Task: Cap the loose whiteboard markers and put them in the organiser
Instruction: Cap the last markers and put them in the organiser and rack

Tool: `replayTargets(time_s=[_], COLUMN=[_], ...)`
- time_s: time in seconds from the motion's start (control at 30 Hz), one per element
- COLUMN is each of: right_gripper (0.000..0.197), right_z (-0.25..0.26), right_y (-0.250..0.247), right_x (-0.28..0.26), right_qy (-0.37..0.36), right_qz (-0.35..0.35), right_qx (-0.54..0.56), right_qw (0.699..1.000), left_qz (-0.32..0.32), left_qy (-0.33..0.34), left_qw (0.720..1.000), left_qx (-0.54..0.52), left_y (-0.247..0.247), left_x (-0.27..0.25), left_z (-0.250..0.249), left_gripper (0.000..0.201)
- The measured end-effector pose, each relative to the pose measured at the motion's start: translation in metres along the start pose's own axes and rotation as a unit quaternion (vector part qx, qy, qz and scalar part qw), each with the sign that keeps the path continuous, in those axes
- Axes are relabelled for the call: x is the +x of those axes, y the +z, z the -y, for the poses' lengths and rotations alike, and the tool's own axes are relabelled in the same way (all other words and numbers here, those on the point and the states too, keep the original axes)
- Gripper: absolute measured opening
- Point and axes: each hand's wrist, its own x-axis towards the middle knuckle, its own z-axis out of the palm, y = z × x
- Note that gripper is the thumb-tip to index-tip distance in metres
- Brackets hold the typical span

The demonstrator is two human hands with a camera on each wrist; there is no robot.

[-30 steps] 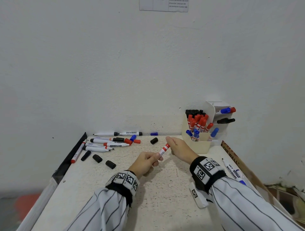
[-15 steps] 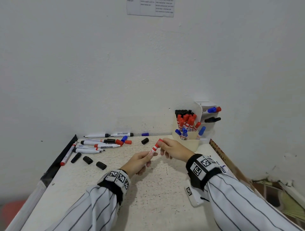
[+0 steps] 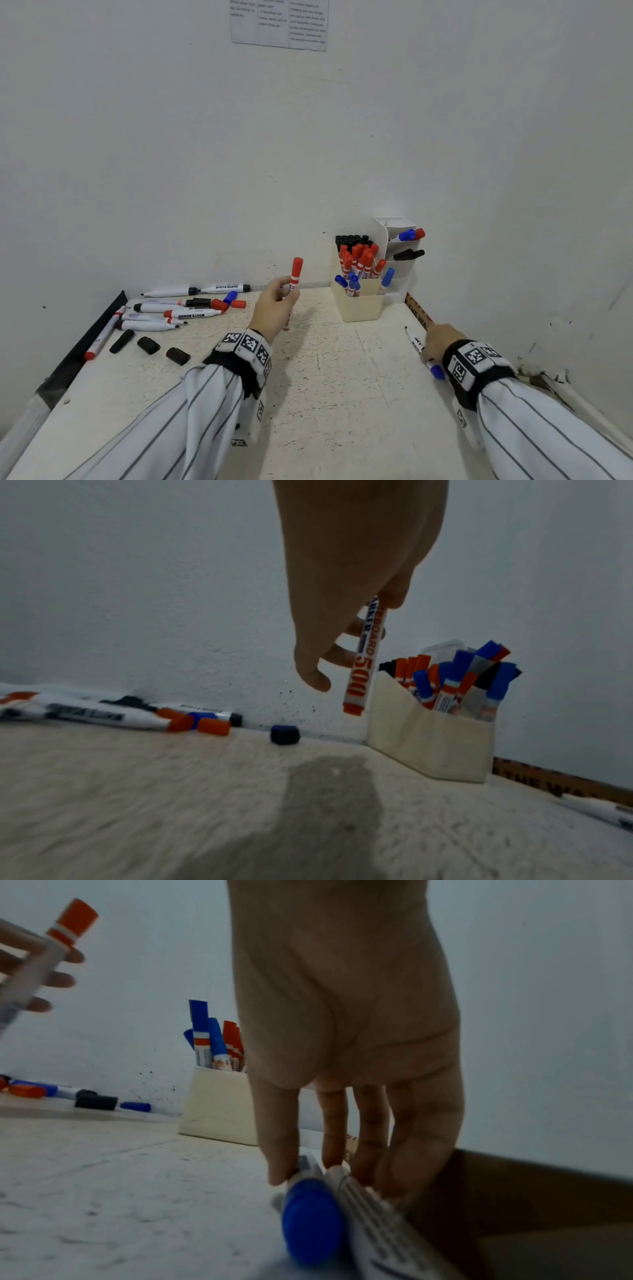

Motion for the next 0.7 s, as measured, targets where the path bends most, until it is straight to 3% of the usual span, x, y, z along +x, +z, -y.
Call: replayTargets(time_s=[0.13, 0.33, 0.47, 0.6, 0.7], right_gripper=[0.040, 0.039, 0.024, 0.028, 0.023], right_z=[0.012, 0.027, 0.036, 0.043, 0.051], right_y=[0.007, 0.009, 0.007, -0.006, -0.015], right_x=[0.006, 0.020, 0.020, 0.018, 0.015], right_qy=[-0.034, -0.043, -0.054, -0.105, -0.155], right_qz=[0.011, -0.058, -0.095, -0.017, 0.052], right_qx=[0.005, 0.040, 0.082, 0.062, 0.113], right_qw=[0.999, 0.997, 0.991, 0.992, 0.980], left_qz=[-0.013, -0.055, -0.066, -0.063, -0.041], left_qy=[0.037, 0.113, 0.150, 0.166, 0.160], left_qw=[0.999, 0.992, 0.986, 0.984, 0.986], left_qx=[-0.007, -0.022, -0.041, -0.020, 0.023], left_y=[0.017, 0.037, 0.049, 0.061, 0.070], left_x=[0.011, 0.031, 0.046, 0.062, 0.073], left_z=[-0.017, -0.046, -0.054, -0.056, -0.054], left_gripper=[0.024, 0.020, 0.024, 0.020, 0.016])
